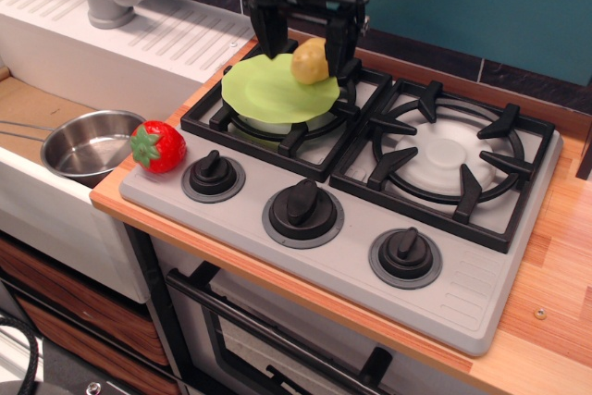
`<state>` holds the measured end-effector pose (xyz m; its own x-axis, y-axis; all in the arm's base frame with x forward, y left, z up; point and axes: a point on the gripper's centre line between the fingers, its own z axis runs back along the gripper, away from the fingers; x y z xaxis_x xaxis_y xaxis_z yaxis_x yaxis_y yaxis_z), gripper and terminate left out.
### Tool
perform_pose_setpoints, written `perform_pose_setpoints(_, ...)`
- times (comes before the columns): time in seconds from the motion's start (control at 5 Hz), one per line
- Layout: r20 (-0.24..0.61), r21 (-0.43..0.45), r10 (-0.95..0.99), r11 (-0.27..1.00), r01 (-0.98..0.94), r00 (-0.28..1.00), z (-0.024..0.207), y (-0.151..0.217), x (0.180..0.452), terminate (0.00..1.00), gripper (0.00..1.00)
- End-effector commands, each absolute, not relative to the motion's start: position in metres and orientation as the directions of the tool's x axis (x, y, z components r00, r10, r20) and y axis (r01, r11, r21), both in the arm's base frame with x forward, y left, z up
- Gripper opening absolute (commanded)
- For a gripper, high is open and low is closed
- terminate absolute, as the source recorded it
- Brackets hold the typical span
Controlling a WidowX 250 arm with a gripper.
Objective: Put potato on plate and strawberry in pot or pan in sink
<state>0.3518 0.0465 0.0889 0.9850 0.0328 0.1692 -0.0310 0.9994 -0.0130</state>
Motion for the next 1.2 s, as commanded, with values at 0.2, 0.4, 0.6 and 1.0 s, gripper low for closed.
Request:
perform_pose_setpoints(0.2,0.262,0.014,-0.031,0.999,0.029,0.965,0.117,0.074,0.345,0.00,1.00)
perform_pose_setpoints(0.4,0.254,0.030,-0.031,0.999,0.025,0.967,0.116,0.082,0.343,0.00,1.00)
perform_pose_setpoints(0.6,0.243,0.034,-0.032,0.999,0.024,0.969,0.115,0.091,0.337,0.00,1.00)
perform_pose_setpoints(1.0,0.244,0.074,-0.048,0.997,0.030,0.969,0.117,0.104,0.320,0.00,1.00)
